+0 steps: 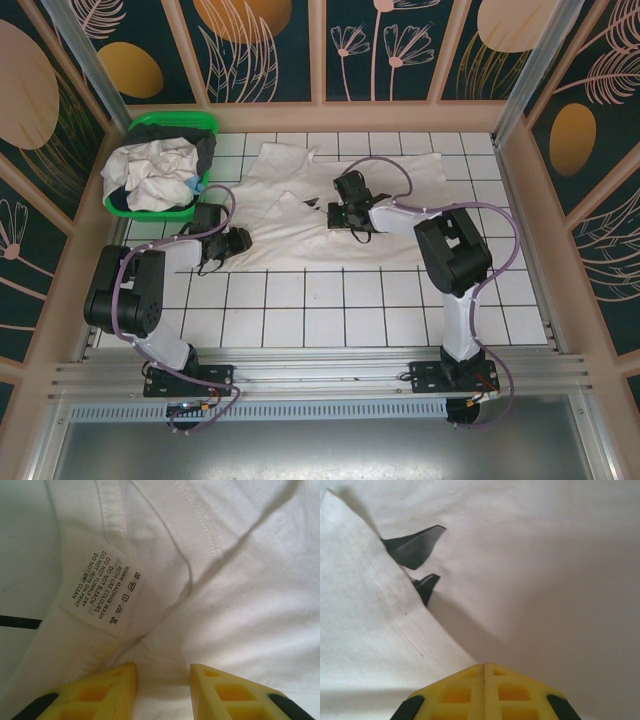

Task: Fold and stack the t-shirts

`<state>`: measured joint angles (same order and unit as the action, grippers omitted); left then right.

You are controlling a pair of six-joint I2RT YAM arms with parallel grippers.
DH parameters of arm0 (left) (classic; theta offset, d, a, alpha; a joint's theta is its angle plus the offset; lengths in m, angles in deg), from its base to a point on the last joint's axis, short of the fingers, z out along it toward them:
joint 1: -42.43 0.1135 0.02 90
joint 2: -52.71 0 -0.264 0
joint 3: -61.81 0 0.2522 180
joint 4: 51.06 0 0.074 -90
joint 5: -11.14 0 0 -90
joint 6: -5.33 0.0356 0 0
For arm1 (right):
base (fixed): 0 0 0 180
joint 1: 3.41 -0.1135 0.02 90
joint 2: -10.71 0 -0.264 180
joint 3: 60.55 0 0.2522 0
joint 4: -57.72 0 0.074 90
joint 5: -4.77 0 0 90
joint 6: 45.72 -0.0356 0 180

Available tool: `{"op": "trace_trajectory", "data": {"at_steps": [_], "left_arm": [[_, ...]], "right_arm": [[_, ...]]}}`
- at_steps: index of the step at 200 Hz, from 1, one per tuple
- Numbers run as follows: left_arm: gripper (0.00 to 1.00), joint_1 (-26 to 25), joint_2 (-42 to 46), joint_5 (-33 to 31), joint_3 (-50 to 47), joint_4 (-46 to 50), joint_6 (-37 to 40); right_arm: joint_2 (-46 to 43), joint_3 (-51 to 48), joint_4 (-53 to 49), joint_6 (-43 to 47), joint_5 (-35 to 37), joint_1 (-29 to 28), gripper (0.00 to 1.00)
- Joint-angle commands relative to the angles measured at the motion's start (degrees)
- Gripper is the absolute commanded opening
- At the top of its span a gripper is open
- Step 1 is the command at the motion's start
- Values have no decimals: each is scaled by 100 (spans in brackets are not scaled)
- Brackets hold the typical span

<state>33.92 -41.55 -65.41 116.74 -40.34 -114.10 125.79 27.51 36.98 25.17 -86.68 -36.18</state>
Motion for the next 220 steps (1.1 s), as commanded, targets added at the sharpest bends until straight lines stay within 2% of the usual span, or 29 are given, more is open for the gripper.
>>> {"op": "trace_trajectory", "data": {"at_steps": [1, 14, 21, 27, 49, 79, 121, 144, 165, 188, 220], "left_arm": [[35, 78, -46, -233, -231, 209, -25], [35, 78, -33, -158, -232, 187, -61], [36, 77, -8, -103, -231, 174, -69], [38, 78, 16, -76, -211, 169, -79], [43, 78, 144, -1, 38, 390, -21], [46, 73, 553, -175, 346, 766, 69], [47, -311, 470, -69, 682, 736, 3], [47, -427, 336, 249, 308, 259, -216], [45, -391, 338, -9, -251, 95, -326], [44, -186, 435, -99, -836, -26, -388], [45, -49, 648, -310, -1193, 48, -353]], "right_arm": [[-143, -147, 322, -238, 5, 79, 9], [-95, -86, 176, -236, 87, 63, 18], [-136, -82, 146, -209, 114, 61, 32], [-204, -116, 153, -183, 129, 61, 35], [-591, -382, 196, -84, 206, 61, 37], [-1274, -1240, 132, -176, 730, 61, 37], [-2141, -2643, 351, -593, 866, 79, 36], [-2378, -3069, 320, -774, 975, 100, 36], [-2576, -3350, 71, -971, 1233, 112, 36], [-2852, -3740, -65, -1187, 1138, 625, 37], [-3223, -4143, -266, -1375, 720, 1315, 48]]}}
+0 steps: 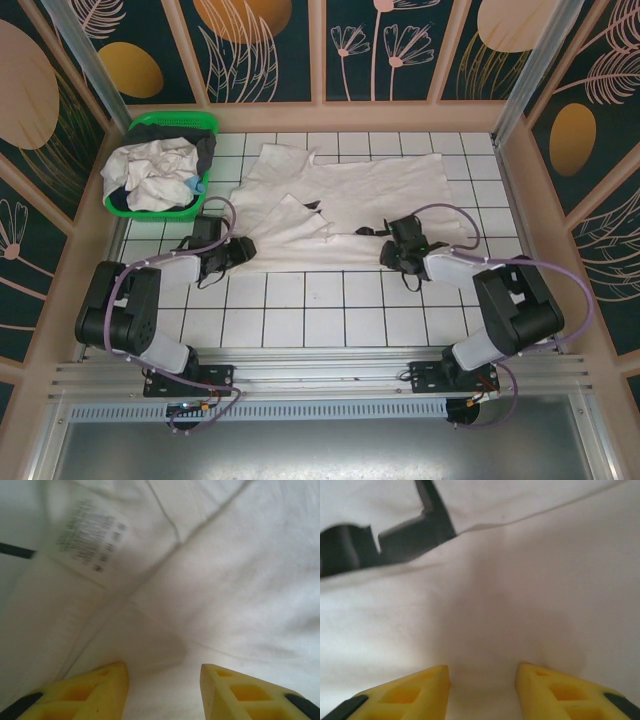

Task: Fold and stack the t-shirts

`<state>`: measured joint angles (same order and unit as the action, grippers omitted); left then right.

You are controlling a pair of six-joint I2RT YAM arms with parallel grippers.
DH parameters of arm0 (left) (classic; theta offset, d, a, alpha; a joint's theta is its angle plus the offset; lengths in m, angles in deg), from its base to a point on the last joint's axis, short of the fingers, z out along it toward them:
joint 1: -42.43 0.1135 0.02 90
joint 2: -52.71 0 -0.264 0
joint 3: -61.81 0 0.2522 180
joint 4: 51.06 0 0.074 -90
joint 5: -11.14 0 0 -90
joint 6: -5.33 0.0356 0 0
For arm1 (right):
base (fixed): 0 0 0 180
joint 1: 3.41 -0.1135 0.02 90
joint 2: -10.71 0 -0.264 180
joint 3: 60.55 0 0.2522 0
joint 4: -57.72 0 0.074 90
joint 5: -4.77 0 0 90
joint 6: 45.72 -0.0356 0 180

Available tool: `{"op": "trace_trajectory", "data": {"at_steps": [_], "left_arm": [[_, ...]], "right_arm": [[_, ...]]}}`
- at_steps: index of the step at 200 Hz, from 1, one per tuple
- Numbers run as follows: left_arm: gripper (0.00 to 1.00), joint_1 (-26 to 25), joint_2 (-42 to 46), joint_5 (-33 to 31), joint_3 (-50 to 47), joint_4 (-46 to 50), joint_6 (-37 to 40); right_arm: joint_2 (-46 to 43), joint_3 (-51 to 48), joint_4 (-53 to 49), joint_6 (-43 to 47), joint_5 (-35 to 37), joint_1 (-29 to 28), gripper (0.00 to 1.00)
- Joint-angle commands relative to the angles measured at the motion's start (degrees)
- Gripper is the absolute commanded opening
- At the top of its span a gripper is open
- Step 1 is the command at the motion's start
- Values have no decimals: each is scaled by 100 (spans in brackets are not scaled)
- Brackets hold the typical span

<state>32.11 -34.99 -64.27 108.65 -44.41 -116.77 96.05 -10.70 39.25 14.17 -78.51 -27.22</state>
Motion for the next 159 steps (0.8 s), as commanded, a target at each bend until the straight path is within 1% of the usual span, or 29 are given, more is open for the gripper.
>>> {"op": "trace_trajectory", "data": {"at_steps": [1, 15, 52, 66, 74, 94, 114, 127, 147, 159], "left_arm": [[45, 134, 0, -432, -387, 460, -86], [45, 163, 79, -478, -444, 513, -70], [46, 249, 453, -631, -544, 763, -8], [47, 258, 615, -736, -561, 903, 2], [48, 259, 702, -685, -549, 939, 10], [49, 259, 900, -646, -453, 1105, 22], [54, 260, 1086, -624, -186, 1262, 80], [56, 259, 1077, -581, 81, 1346, 148], [56, 259, 868, -417, 401, 1302, 193], [56, 259, 700, -316, 460, 1192, 195]], "right_arm": [[-256, -331, -503, -276, -108, 438, 48], [-410, -421, -568, -263, -128, 701, 51], [-535, -424, -828, -148, -265, 1625, 56], [-608, -359, -957, -114, -277, 1876, 57], [-693, -312, -994, -70, -300, 1957, 57], [-975, -105, -1131, -74, -422, 1922, 57], [-1219, -18, -791, -79, -741, 1716, 58], [-1118, 64, -632, -58, -732, 1614, 58], [-731, 152, -558, -56, -611, 1617, 58], [-533, 139, -565, -83, -387, 1624, 58]]}}
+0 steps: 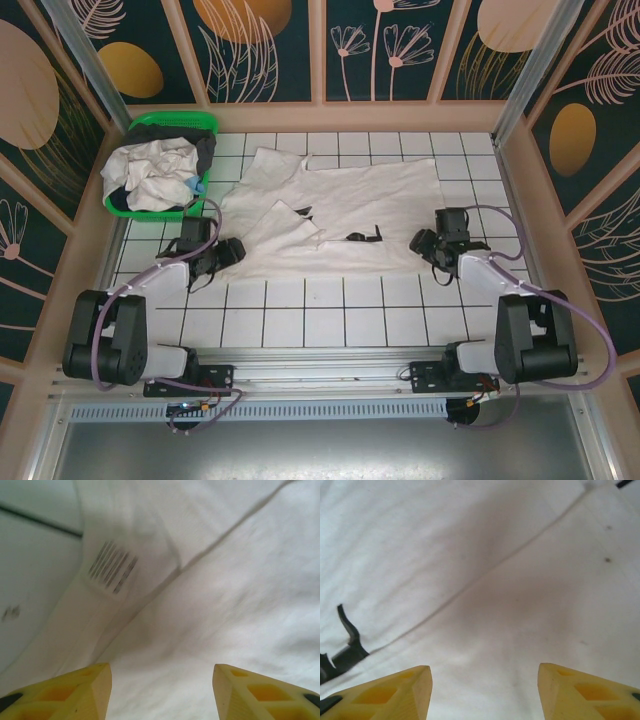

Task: Fold and stack the t-shirts

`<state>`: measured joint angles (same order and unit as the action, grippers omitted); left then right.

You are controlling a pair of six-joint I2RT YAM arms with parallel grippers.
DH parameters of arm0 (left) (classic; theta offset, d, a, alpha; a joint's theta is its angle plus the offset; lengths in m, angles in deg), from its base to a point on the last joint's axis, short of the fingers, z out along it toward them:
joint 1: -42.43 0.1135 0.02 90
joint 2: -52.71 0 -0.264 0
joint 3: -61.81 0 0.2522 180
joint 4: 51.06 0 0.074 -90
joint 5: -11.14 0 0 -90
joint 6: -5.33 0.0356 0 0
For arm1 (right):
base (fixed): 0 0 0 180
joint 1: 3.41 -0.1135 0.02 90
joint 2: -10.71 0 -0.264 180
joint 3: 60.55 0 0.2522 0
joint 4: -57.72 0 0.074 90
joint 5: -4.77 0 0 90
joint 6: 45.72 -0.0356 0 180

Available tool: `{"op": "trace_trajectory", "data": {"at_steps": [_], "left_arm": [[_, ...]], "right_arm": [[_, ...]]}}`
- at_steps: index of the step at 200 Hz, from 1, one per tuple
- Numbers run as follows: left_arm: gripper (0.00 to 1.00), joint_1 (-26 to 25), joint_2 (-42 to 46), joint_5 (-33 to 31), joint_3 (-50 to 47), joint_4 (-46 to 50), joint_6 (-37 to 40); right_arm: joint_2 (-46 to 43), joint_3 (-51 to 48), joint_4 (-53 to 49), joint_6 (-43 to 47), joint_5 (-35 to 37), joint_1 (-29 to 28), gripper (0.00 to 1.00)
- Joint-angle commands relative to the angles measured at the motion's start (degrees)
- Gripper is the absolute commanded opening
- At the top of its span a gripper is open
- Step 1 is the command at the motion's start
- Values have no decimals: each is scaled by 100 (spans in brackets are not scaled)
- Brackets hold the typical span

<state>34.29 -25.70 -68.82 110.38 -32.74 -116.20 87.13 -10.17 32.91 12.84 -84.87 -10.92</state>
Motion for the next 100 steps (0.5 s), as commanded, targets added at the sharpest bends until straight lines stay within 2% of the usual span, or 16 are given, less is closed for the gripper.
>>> {"op": "trace_trajectory", "data": {"at_steps": [1, 38, 75, 87, 100], "left_arm": [[56, 41, -241, 143, 288, 22, 138], [54, 45, -191, 195, -376, -226, -27], [54, 41, 432, 130, -1176, -140, -301], [52, 45, 667, 368, -1336, -237, -462], [51, 41, 967, 342, -1364, -66, -599]], "right_arm": [[371, 84, 64, 41, 261, -6, 58], [244, -470, -9, -471, 293, 99, 58], [-573, -1091, -252, -892, 247, 131, 58], [-879, -1180, -466, -965, 254, 135, 59], [-1244, -1197, -723, -1002, 238, 143, 59]]}}
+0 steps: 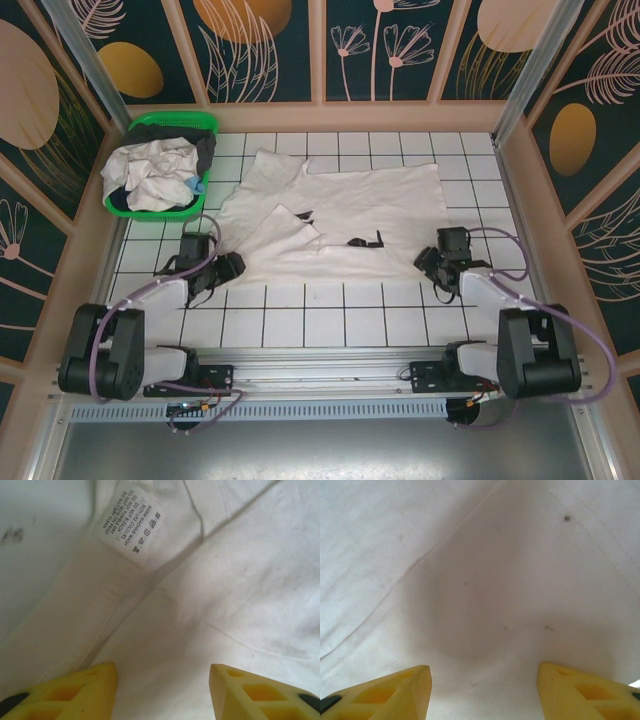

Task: Fold and stack the t-shirts

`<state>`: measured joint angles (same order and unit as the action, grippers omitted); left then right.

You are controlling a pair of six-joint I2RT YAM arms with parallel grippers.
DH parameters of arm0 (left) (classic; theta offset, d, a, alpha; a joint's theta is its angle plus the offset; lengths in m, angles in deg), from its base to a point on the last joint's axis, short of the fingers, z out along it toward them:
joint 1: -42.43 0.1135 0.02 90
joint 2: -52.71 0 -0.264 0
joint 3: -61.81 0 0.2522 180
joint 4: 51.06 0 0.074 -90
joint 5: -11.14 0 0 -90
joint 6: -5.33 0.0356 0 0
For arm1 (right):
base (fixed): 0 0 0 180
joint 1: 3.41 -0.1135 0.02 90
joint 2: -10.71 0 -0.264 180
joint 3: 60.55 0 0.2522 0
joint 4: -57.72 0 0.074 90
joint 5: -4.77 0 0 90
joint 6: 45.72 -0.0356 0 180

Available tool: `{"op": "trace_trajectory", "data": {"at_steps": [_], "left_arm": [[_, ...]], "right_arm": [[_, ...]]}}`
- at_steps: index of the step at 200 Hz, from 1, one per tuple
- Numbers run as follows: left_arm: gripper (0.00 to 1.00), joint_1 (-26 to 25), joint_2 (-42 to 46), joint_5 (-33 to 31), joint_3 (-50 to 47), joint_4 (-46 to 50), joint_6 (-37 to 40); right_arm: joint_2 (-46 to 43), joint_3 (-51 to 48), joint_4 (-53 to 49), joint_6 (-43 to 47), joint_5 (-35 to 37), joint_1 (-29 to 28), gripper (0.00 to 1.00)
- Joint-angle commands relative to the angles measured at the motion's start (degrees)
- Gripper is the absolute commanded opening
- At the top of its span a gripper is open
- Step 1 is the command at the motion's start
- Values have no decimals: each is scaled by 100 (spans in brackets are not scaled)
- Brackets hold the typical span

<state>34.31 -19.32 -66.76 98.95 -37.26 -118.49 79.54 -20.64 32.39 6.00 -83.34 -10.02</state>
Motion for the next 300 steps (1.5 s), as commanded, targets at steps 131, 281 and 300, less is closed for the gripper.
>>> {"op": "trace_trajectory", "data": {"at_steps": [131, 281, 300], "left_arm": [[57, 34, -4555, -344, 7013, 1646, 1064], [55, -2, -8528, -76, 11284, 1998, 702], [52, -1, -8570, 173, 11268, 2027, 778]], "right_arm": [[3302, 4706, -144, 1843, 277, 425, 66], [7350, 8894, -636, 2749, -592, 1048, 63], [7500, 9019, -709, 2823, -708, 1048, 61]]}}
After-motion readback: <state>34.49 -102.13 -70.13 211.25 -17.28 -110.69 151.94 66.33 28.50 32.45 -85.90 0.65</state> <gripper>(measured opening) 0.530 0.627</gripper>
